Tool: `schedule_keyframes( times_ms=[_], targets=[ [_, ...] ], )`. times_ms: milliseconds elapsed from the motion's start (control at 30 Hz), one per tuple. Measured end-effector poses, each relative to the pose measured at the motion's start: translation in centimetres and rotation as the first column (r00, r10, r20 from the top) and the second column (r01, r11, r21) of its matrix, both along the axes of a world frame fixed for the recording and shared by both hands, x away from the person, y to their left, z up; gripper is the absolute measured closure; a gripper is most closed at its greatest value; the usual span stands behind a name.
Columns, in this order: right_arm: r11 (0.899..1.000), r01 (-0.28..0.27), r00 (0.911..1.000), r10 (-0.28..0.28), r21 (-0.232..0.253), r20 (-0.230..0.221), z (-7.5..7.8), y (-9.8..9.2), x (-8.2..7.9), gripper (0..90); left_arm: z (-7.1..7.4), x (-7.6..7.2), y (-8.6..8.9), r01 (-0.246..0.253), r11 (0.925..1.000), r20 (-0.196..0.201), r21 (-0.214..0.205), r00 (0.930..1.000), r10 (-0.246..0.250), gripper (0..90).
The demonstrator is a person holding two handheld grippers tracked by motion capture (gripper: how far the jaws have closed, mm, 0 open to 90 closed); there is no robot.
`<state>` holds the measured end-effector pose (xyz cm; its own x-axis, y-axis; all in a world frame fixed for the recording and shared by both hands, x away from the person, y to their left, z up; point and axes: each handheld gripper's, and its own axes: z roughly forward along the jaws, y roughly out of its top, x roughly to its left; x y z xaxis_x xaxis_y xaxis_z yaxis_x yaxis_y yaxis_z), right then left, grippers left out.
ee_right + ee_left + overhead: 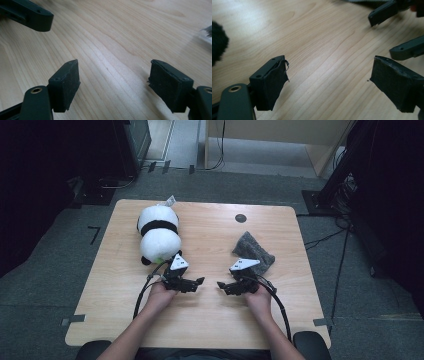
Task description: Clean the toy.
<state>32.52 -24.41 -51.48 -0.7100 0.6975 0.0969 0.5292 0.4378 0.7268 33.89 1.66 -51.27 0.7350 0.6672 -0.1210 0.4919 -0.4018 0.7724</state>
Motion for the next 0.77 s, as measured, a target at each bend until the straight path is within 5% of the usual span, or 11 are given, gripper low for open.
schedule_keyframes(
  times_ms=[233,400,767],
  targets=[
    [1.0,0.008,0.9991,-0.008,0.011,0.042,-0.73,0.17,-0.26,23.3,-0.44,0.32,-0.24,-0.015,0.9988,-0.023,0.047,0.9996,0.017,13.3],
    [0.999,-0.008,0.998,0.01,-0.038,0.062,-0.79,0.74,-0.39,18.4,-0.54,0.3,-0.55,-0.034,0.9962,-0.029,0.08,0.9989,0.036,13.3],
    [0.999,-0.011,0.9982,0.014,-0.045,0.059,-0.82,0.98,-0.29,15.2,-0.53,0.31,-0.51,-0.034,0.9964,-0.032,0.078,0.9988,0.036,13.3]
  ],
)
